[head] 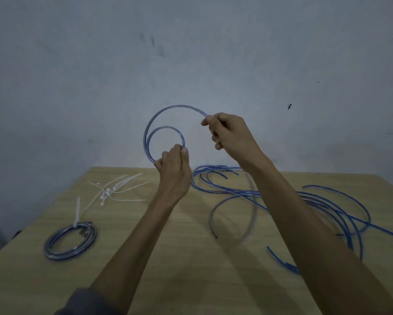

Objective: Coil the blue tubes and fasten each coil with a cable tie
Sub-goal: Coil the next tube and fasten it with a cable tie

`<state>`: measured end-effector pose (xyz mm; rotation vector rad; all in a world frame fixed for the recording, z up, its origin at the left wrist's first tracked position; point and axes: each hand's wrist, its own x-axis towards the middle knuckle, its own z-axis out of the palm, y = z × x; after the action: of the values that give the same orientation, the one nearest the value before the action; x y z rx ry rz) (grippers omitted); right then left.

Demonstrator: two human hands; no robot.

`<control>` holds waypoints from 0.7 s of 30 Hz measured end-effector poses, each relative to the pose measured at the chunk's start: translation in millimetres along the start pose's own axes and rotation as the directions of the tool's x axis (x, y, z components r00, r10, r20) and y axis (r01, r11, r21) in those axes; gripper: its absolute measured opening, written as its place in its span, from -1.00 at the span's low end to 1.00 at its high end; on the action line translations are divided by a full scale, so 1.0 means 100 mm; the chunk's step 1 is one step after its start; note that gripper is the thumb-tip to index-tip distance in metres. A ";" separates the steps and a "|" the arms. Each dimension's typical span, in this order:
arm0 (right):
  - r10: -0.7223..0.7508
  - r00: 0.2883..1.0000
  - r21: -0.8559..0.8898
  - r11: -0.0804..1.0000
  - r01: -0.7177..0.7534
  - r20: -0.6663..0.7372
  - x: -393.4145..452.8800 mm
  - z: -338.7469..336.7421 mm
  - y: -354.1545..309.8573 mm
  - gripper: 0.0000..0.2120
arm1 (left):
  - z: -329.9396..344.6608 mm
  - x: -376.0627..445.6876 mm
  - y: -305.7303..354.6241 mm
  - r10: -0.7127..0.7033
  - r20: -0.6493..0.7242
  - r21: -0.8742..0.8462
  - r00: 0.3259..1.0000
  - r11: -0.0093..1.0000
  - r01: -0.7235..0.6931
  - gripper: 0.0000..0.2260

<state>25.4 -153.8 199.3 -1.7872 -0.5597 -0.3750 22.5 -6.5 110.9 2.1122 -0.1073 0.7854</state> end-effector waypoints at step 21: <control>0.010 0.957 -0.206 0.977 0.053 0.291 -0.73 0.36 0.24 -0.79 | -0.51 0.33 0.62 -0.185 0.211 -0.906 0.960 0.333 0.263 -0.62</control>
<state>-23.0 -138.1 131.6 -2.0613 -0.7696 -0.1914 2.2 -0.6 195.2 0.9773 -0.2313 0.3020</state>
